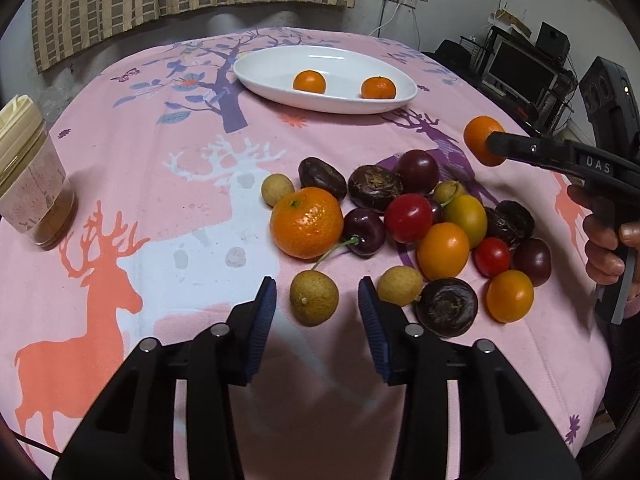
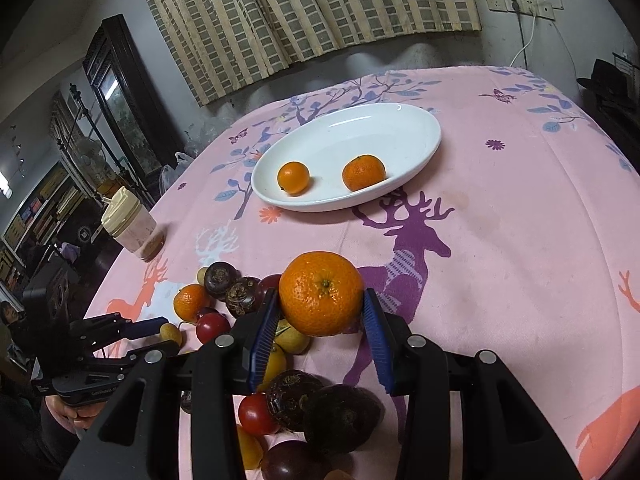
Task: Organize fruits
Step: 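Grasp a mandarin with the right tool while the left tool grasps a small yellow fruit, both onto plate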
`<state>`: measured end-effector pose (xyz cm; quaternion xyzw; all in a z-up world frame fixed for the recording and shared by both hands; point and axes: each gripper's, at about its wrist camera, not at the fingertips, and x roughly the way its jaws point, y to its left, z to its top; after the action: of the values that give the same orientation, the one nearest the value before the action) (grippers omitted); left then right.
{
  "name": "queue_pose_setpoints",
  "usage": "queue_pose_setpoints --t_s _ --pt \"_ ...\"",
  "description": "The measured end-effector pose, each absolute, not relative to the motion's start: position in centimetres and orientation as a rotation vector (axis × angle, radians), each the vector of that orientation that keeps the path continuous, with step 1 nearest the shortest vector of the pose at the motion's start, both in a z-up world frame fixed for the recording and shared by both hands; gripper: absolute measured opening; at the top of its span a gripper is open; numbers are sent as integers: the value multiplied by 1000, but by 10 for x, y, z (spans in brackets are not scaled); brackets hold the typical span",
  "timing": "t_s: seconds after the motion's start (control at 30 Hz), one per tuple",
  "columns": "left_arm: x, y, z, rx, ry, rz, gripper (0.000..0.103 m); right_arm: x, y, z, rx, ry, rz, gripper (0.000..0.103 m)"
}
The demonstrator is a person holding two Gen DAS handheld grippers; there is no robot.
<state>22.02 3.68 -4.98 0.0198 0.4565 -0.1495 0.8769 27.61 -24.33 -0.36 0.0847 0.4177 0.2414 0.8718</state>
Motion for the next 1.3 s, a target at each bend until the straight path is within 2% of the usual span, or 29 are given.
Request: queue_pose_setpoints --t_s 0.23,0.37,0.5,0.7,0.9,1.1,1.13,1.17,1.2,1.23,1.3 --pt "220 34 -55 70 965 -298 25 275 -244 -2 171 863 498 43" --pt "222 42 -46 13 965 -289 25 275 -246 1 174 848 489 43" --pt "242 44 0 -65 902 -351 25 284 -253 15 190 789 461 43" --pt "335 5 41 -46 838 -357 25 346 -244 31 188 732 390 43" --pt "453 -11 16 -93 926 -300 25 414 -222 16 159 789 398 43" --pt "497 -7 -21 -63 1015 -219 25 448 -202 -6 124 841 429 43" --pt "496 -5 -23 -50 1013 -198 29 449 -199 -7 116 836 431 45" --pt "496 -2 -22 -40 999 -181 48 450 -197 -8 113 835 437 45" --pt "491 0 -18 -33 978 -165 59 448 -196 -7 120 831 445 46" --pt "486 2 -13 -33 951 -150 74 447 -197 -5 128 831 454 56" --pt "470 5 2 -35 899 -133 78 440 -201 3 135 819 449 61"
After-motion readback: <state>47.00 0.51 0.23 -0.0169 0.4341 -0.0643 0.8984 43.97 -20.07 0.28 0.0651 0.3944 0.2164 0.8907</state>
